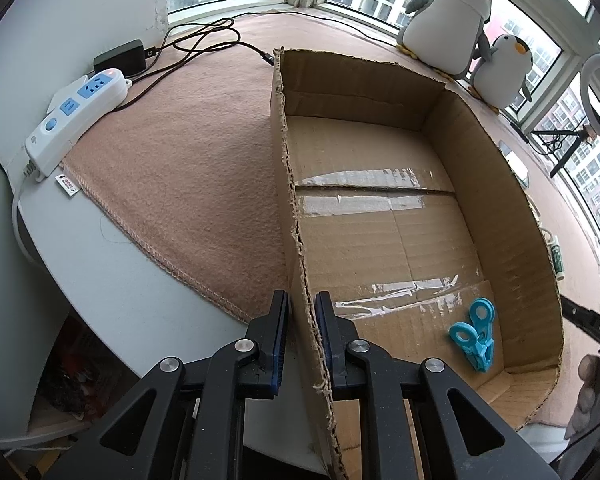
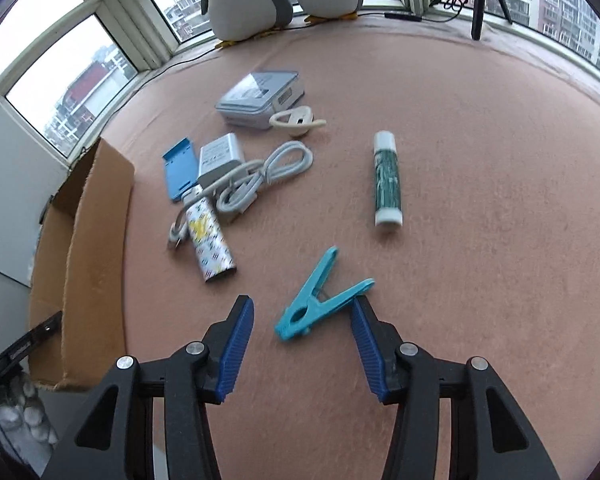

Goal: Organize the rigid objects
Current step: 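Move the right gripper to the second blue clothespin and grasp it, then carry the second clothespin into the box and release it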

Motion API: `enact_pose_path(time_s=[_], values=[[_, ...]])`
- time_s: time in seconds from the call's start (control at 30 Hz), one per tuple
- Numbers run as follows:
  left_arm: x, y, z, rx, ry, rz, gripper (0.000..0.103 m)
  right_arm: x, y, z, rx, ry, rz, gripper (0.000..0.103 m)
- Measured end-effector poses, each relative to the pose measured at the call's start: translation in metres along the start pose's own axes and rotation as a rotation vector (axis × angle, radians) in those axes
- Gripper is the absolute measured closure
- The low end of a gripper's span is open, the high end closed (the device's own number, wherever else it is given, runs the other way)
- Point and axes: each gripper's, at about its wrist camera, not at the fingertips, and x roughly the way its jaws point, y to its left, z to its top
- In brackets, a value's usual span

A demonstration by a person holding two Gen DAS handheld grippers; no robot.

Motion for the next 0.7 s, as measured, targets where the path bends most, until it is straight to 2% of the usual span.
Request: enact_pose_path(time_s=[0.13, 0.3, 0.33, 0.53, 0.7], values=[[0.001, -0.001, 0.001, 0.009, 0.004, 0.007, 0.088, 0.004, 0.011, 0.000, -0.087, -0.009, -0.064, 0.060], [0.001, -0.002, 0.001, 0.014, 0.001, 0.012, 0.088, 0.006, 0.016, 0.002, -0.161, -0.025, -0.126, 0.080], [0.001, -0.002, 0.001, 0.014, 0.001, 0.012, 0.088, 0.006, 0.015, 0.001, -0.164, -0.027, -0.127, 0.084], [0.001, -0.002, 0.000, 0.014, -0.001, 0.013, 0.088, 0.001, 0.008, 0.001, -0.135, -0.034, -0.086, 0.084], [0.001, -0.001, 0.000, 0.015, -0.001, 0.013, 0.088, -0.018, 0.019, 0.005, -0.120, -0.081, -0.014, 0.084]])
